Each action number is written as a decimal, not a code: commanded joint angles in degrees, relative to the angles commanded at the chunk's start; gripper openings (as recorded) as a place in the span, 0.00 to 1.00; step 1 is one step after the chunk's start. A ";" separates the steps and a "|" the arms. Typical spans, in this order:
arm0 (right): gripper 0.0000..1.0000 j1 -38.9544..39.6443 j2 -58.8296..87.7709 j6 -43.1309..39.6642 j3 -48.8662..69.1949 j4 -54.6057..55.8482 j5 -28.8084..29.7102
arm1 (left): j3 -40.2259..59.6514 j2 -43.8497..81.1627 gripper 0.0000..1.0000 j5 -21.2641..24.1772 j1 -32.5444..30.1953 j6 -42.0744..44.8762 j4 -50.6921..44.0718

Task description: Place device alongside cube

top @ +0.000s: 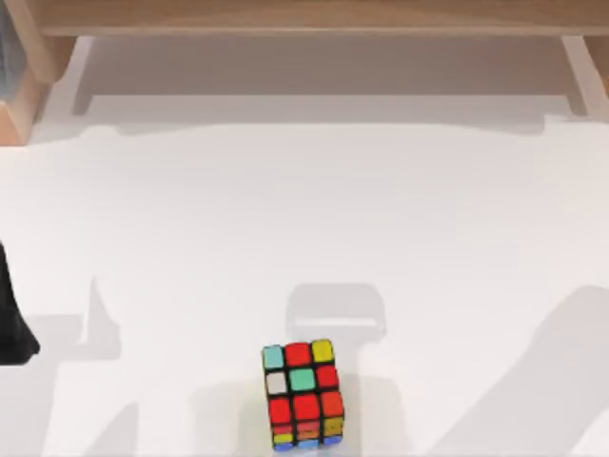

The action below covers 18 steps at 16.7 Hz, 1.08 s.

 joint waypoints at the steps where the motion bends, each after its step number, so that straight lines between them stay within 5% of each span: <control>1: 0.25 0.00 0.00 0.00 0.00 0.00 0.00 | 0.00 0.00 1.00 0.00 0.00 0.00 0.00; 5: 0.00 0.00 0.00 0.00 0.00 0.00 0.00 | 0.00 0.00 1.00 0.00 0.00 0.00 0.00; 18: 0.00 0.25 -3.55 0.68 2.36 -5.39 -0.71 | 0.00 0.00 1.00 0.00 0.00 0.00 0.00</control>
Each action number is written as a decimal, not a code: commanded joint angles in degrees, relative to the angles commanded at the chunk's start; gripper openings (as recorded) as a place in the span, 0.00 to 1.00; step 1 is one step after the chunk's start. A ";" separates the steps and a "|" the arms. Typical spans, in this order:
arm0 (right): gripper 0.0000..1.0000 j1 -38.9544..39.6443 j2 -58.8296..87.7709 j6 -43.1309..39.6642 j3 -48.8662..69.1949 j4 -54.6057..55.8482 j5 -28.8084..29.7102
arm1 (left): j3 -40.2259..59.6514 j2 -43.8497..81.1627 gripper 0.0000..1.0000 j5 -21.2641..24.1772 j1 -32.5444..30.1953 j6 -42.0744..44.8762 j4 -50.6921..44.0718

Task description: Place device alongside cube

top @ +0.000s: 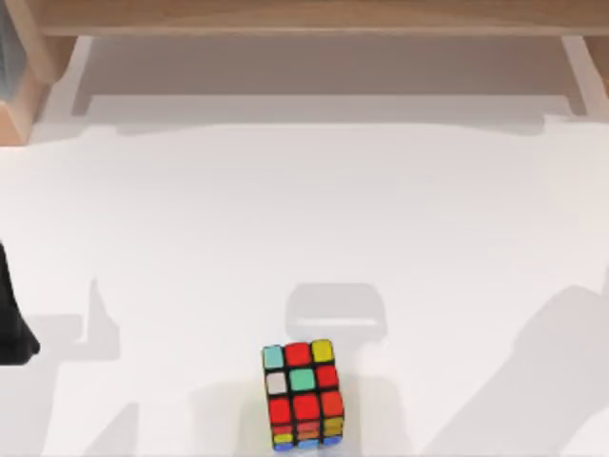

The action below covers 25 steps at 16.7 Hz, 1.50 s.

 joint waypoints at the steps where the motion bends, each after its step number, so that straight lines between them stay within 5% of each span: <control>1: 0.00 0.00 -0.10 0.00 0.11 -0.12 0.00 | 0.00 0.00 1.00 0.00 0.00 0.00 0.00; 11: 0.00 6.51 -5.73 9.36 3.05 -0.78 0.25 | 0.00 0.00 1.00 0.00 0.00 0.00 0.00; 25: 0.00 39.66 -14.99 57.53 -2.66 -4.94 1.07 | 0.00 0.00 1.00 0.00 0.00 0.00 0.00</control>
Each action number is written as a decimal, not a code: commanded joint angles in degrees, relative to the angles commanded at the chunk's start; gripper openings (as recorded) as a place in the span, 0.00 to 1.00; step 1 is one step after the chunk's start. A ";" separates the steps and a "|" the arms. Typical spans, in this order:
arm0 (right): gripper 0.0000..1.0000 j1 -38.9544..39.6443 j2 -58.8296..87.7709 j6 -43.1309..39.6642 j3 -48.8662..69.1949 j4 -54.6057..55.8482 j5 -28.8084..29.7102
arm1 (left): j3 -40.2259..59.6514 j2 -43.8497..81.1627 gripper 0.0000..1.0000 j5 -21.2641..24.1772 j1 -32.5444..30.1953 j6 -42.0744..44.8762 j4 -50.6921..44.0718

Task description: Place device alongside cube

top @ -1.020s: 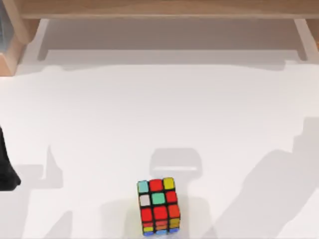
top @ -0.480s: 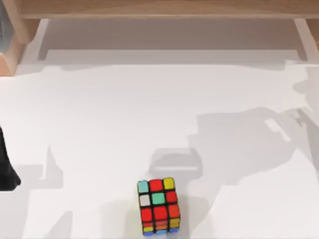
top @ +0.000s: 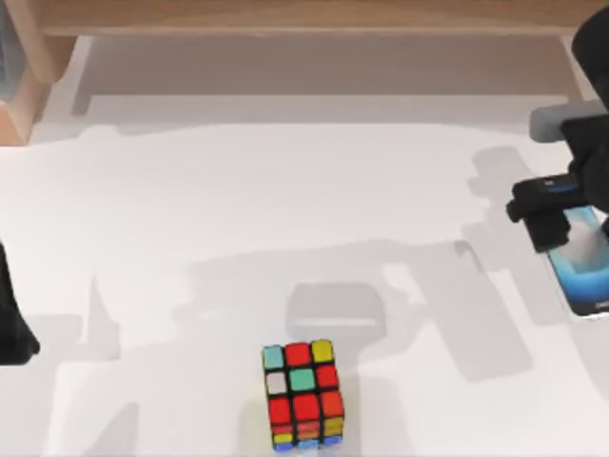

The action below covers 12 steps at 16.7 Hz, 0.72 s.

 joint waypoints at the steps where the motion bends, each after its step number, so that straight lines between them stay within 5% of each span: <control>1: 0.00 2.60 -0.47 3.69 -0.70 -0.36 0.03 | 0.00 0.00 1.00 0.00 0.00 0.00 0.00; 12: 0.00 24.68 -3.85 35.04 -6.97 -3.34 0.31 | 0.00 0.00 1.00 0.00 0.00 0.00 0.00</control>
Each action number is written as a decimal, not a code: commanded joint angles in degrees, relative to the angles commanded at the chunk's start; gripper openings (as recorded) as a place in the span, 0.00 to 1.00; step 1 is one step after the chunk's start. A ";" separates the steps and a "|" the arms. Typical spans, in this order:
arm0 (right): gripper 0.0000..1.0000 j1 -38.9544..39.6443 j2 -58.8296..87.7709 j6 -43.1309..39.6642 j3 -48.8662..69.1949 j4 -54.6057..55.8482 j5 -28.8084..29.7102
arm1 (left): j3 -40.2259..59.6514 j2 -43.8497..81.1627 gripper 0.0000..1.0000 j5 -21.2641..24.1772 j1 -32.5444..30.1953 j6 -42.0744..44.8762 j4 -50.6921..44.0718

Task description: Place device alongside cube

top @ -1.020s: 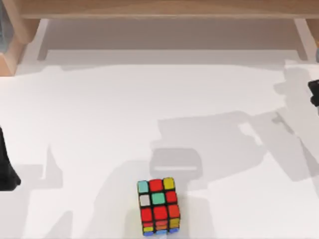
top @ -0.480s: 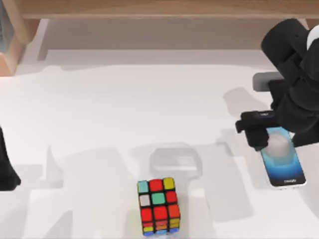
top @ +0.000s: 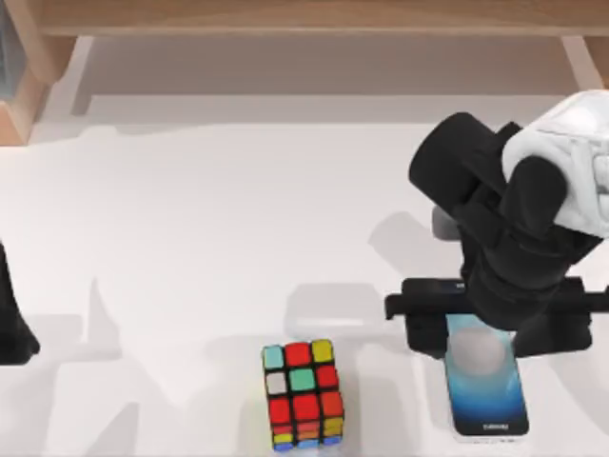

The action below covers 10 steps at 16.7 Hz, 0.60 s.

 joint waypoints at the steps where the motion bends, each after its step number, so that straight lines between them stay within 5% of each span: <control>1: 0.00 0.97 -0.12 1.38 -0.27 -0.11 0.02 | 0.00 0.00 1.00 0.00 0.00 0.00 0.00; 10: 0.00 2.20 -0.05 3.58 -0.50 -0.20 0.00 | 0.00 0.00 1.00 0.00 0.00 0.00 0.00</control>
